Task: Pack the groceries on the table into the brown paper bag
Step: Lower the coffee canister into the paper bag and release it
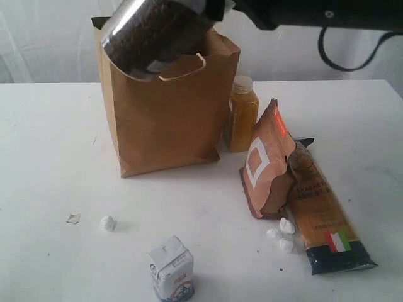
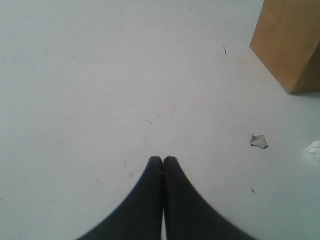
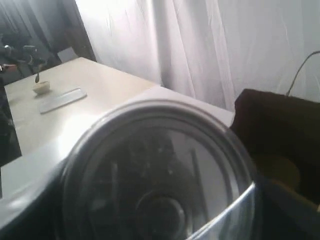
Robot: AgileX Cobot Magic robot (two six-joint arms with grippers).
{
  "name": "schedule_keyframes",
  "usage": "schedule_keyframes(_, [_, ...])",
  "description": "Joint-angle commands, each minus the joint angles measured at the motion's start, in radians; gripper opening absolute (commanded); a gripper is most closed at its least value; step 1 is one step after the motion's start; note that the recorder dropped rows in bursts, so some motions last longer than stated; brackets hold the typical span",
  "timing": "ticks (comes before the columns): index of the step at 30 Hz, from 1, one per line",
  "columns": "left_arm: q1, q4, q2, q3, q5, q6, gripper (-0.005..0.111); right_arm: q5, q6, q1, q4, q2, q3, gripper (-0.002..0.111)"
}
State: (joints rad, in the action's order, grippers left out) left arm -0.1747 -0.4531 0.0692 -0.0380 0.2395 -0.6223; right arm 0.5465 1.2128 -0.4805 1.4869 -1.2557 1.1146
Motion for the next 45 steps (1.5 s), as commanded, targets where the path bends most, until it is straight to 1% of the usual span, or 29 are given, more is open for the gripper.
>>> schedule_keyframes(1, [0.003, 0.0, 0.002, 0.005, -0.011, -0.007, 0.0, -0.014, 0.027, -0.001, 0.173, -0.07, 0.091, 0.0])
schedule_keyframes(4, [0.003, 0.0, 0.002, 0.005, -0.017, -0.007, 0.0, -0.01, 0.109, -0.001, 0.258, -0.109, 0.14, 0.0])
schedule_keyframes(7, [0.003, 0.0, 0.002, 0.005, -0.042, -0.007, 0.0, -0.014, 0.205, -0.001, 0.258, -0.158, 0.176, 0.0])
schedule_keyframes(12, [0.003, 0.0, 0.002, 0.005, -0.048, -0.007, 0.0, -0.022, 0.336, -0.001, 0.258, -0.258, 0.222, 0.0])
schedule_keyframes(14, [0.003, 0.0, 0.002, 0.005, -0.052, -0.007, 0.0, -0.022, 0.422, -0.001, 0.258, -0.297, 0.238, 0.0])
schedule_keyframes(15, [0.003, 0.0, 0.002, 0.005, -0.054, -0.007, 0.0, -0.031, 0.465, -0.001, 0.258, -0.31, 0.248, 0.0])
schedule_keyframes(16, [0.003, 0.0, 0.002, 0.005, -0.055, -0.007, 0.0, -0.063, 0.562, -0.001, 0.258, -0.341, 0.268, 0.0])
schedule_keyframes(18, [0.003, 0.0, 0.002, 0.005, -0.055, -0.007, 0.0, -0.133, 0.631, -0.001, 0.258, -0.362, 0.304, 0.0])
schedule_keyframes(20, [0.003, 0.0, 0.002, 0.005, -0.055, -0.007, 0.0, -0.184, 0.631, -0.001, 0.258, -0.367, 0.335, 0.0])
schedule_keyframes(24, [0.003, -0.002, 0.002, 0.005, -0.055, -0.007, 0.0, -0.215, 0.631, -0.001, 0.258, -0.381, 0.36, 0.0])
schedule_keyframes(27, [0.003, -0.002, 0.002, 0.005, -0.055, -0.007, 0.0, -0.359, 0.631, -0.001, 0.258, -0.429, 0.36, 0.0])
schedule_keyframes(28, [0.003, -0.002, 0.002, 0.005, -0.055, -0.007, 0.0, -0.377, 0.631, -0.001, 0.258, -0.441, 0.36, 0.0])
schedule_keyframes(30, [0.003, -0.002, 0.002, 0.005, -0.055, -0.007, 0.0, -0.377, 0.634, -0.001, 0.258, -0.457, 0.36, 0.0])
schedule_keyframes(34, [0.003, -0.002, 0.002, 0.005, -0.055, -0.007, 0.0, -0.419, 0.707, -0.001, 0.258, -0.484, 0.36, 0.0])
schedule_keyframes(41, [0.003, -0.002, 0.002, 0.005, -0.055, -0.007, 0.0, -0.439, 0.715, -0.001, 0.258, -0.507, 0.36, 0.0])
schedule_keyframes(43, [0.003, -0.002, 0.002, 0.005, -0.055, -0.007, 0.0, -0.446, 0.715, -0.001, 0.258, -0.512, 0.36, 0.003])
schedule_keyframes(45, [0.003, -0.002, 0.002, 0.005, -0.055, -0.007, 0.0, -0.468, 0.715, -0.001, 0.258, -0.518, 0.36, 0.009])
